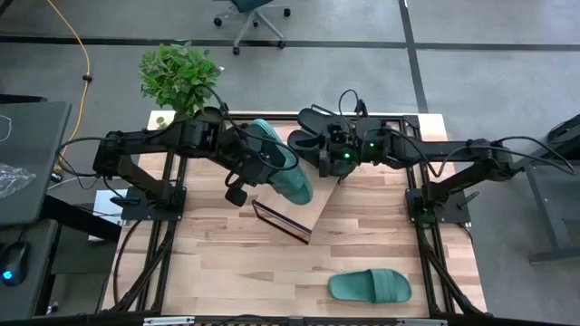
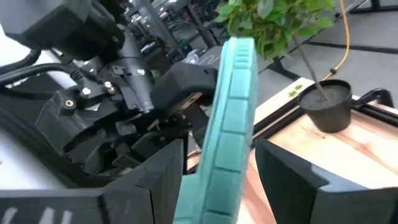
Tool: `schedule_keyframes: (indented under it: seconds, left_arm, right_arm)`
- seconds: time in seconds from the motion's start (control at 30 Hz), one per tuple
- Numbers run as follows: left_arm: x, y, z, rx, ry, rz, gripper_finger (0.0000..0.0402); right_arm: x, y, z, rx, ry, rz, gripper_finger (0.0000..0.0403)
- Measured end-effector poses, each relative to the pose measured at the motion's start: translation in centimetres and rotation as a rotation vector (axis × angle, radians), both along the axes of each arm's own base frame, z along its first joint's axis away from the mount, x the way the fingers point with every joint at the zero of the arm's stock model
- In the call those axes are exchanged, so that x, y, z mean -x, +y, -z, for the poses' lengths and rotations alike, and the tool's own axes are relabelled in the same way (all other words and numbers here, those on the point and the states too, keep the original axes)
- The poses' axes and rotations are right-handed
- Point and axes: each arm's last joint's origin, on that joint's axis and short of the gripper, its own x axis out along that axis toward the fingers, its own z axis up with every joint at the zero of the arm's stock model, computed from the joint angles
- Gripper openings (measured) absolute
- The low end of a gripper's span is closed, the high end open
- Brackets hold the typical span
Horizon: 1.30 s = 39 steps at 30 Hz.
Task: Pick and place slides into the shelf
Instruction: Put the left green slipper on the shelf
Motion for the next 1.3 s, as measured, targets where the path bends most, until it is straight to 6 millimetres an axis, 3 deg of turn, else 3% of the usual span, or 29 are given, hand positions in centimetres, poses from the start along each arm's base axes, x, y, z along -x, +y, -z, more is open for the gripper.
schedule_keyframes:
  seconds: [0.47, 1.3]
  left_arm:
    - [-2.6, 0.2, 2.2, 0.013, 0.046, 0.037, 0.0001]
    - [-3.0, 0.2, 2.1, -0.009, 0.01, 0.094, 0.0001]
  right_arm:
    - [-0.4, -0.4, 0.7, -0.005, 0.041, -0.006, 0.0193]
    - [-0.3, -0.7, 1.4, -0.022, 0.111, 0.01, 0.0193]
